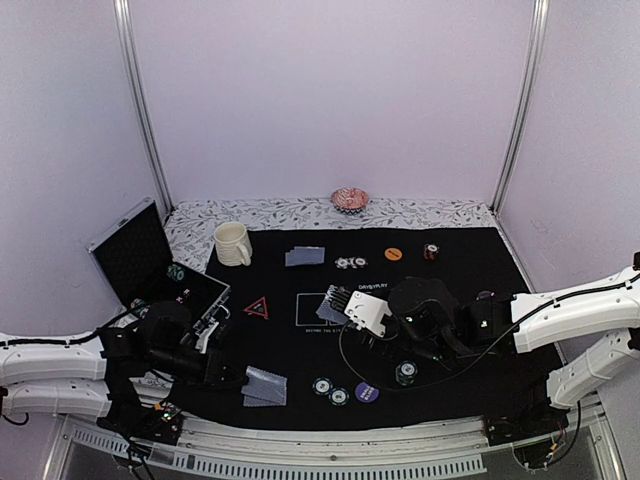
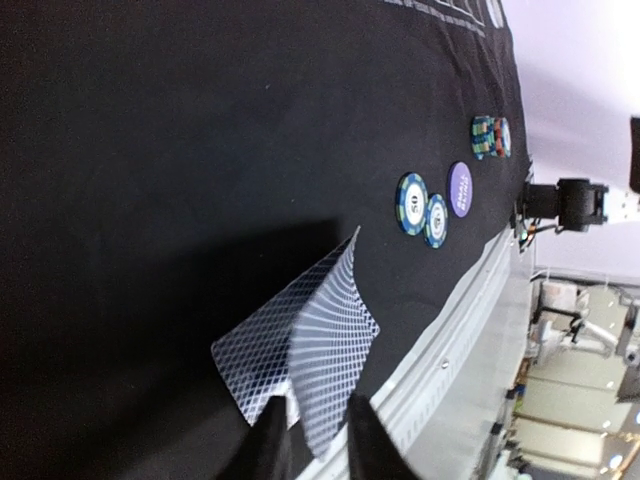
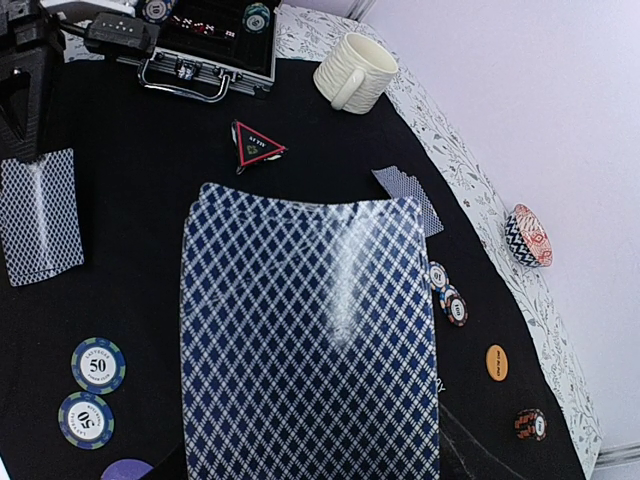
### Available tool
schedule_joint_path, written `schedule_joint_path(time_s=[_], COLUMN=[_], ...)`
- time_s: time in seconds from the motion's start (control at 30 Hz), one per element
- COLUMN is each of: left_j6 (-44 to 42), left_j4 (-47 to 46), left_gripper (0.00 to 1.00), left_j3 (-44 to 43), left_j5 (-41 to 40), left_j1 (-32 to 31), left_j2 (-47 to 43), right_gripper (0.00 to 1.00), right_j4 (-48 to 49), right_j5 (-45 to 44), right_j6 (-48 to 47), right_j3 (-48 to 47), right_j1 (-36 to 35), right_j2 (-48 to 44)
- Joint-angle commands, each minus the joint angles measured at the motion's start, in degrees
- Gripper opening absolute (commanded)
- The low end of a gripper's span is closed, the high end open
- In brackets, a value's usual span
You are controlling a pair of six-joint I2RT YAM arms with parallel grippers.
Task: Distribute texas hold em gaming equipment
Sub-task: Distribute the poker card in the small blind area, then pick up the poker card from the face-down deck piles.
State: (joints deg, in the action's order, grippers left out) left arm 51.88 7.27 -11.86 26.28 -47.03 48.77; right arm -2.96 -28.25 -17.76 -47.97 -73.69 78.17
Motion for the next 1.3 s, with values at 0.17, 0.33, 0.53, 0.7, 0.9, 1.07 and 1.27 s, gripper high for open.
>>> schedule_joint_path(time_s=[0.17, 0.33, 0.53, 0.7, 0.9, 1.07, 1.27], left_j6=[-8.5, -14.1, -20.6, -21.3, -22.0, -22.8, -23.5], left_j4=[15.5, 21.6, 15.6, 1.6, -2.9, -3.2, -1.5], left_gripper=[0.53, 0.55, 0.67, 0.84, 0.98, 0.98, 0.85], left_j3=[-10.2, -20.7, -28.6, -30.5, -33.4, -35.1, -36.2], left_j5=[-6.5, -15.2, -14.1, -2.5, 0.3, -0.3, -1.1], left_j1=[-0.6, -1.0, -2.2, -2.5, -2.6, -2.6, -2.6], left_j2=[-0.1, 0.6, 5.9, 11.6, 18.9, 23.7, 26.4], right_gripper=[0.56, 0.56, 0.55, 0.55, 0.56, 0.55, 0.55], right_j4=[0.6, 0.3, 1.9, 2.5, 3.9, 4.2, 4.5], right_j5=[0.4, 0.8, 2.0, 2.9, 4.5, 5.1, 5.0], right_j6=[0.2, -0.1, -1.2, -2.5, -3.6, -4.0, -4.0], right_j3=[-1.6, -2.3, -3.7, -6.1, -7.9, -8.9, -8.6], right_j1=[0.4, 0.4, -0.6, -1.6, -2.4, -2.7, -2.8], right_j2=[-0.7, -0.1, 1.6, 4.7, 7.4, 9.1, 8.8])
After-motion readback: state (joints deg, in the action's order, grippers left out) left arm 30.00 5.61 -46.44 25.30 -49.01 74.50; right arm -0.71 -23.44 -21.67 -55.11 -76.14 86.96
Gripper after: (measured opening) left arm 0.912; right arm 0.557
